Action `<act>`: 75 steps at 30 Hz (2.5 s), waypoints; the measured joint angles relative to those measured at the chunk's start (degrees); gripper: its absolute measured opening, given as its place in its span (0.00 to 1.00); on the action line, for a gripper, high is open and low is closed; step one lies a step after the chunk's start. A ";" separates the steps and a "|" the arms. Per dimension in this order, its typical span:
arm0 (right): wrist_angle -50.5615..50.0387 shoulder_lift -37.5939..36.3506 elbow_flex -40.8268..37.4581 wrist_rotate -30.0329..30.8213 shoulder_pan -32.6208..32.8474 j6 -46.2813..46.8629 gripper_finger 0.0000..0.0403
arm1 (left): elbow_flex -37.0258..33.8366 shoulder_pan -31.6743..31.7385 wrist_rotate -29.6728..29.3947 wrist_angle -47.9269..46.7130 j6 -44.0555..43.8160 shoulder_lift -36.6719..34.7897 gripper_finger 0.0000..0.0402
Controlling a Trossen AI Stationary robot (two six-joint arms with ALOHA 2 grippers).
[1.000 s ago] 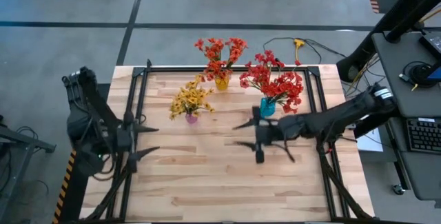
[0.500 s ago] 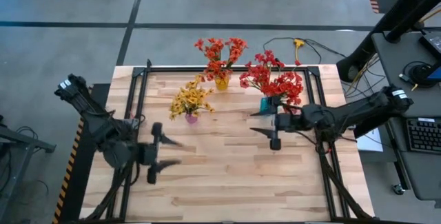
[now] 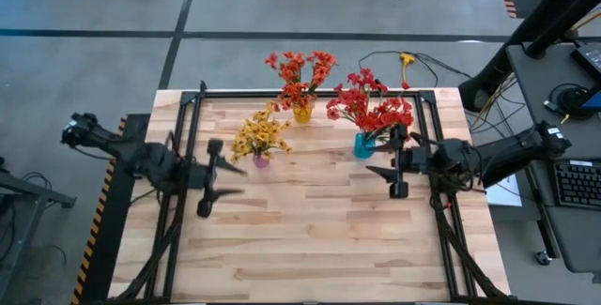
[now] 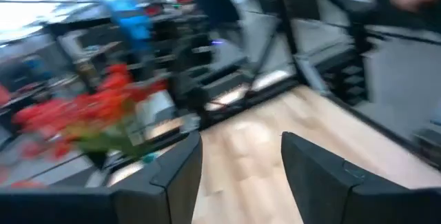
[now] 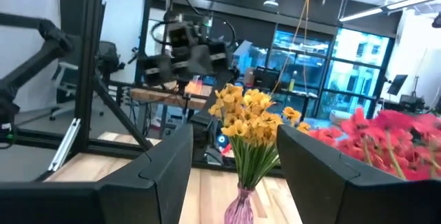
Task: Sort flowers into vase by color
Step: Return to Home Position
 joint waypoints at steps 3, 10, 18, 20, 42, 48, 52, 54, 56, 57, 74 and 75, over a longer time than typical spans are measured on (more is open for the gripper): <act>0.13 -2.39 -1.78 0.47 -0.23 1.46 0.50 | -1.80 4.75 1.64 -0.57 -0.34 -3.24 0.43; 0.39 -5.54 -5.95 1.34 -1.51 5.57 0.50 | -0.21 7.22 31.15 -7.95 0.24 -10.80 0.34; 1.91 -7.52 -8.25 2.16 -1.49 5.20 0.50 | -6.95 7.17 38.46 -9.93 -2.81 -16.01 0.20; 2.08 -8.26 -8.18 2.16 -1.49 5.20 0.50 | -10.04 7.15 37.44 -7.70 -3.79 -16.79 0.16; -5.93 -21.49 -8.40 -3.21 -1.44 2.62 0.50 | -26.28 8.85 29.16 -3.81 -6.65 -32.76 0.00; -6.33 -26.01 -12.22 -3.21 -1.44 3.77 0.50 | -34.85 8.74 30.61 3.10 -9.70 -40.44 0.00; -6.41 -29.31 -15.53 -3.21 -1.44 4.41 0.50 | -40.03 8.66 33.37 7.70 -14.66 -42.44 0.00; -6.10 -30.81 -17.34 -3.10 -1.44 4.44 0.50 | -39.92 8.66 31.35 7.22 -17.71 -41.61 0.00; -5.95 -32.47 -19.64 -3.06 -1.44 4.27 0.50 | -39.99 8.71 30.37 7.06 -18.96 -40.24 0.00; -5.23 -32.96 -21.10 -3.02 -1.44 3.99 0.50 | -39.99 8.70 30.34 7.10 -19.14 -39.87 0.00; -9.49 -34.47 -22.24 -2.56 -1.44 6.34 0.50 | -39.55 8.70 26.88 6.95 -20.71 -35.48 0.00; -9.49 -34.37 -22.24 -2.56 -1.44 6.23 0.50 | -39.55 8.70 26.90 7.02 -20.71 -35.29 0.00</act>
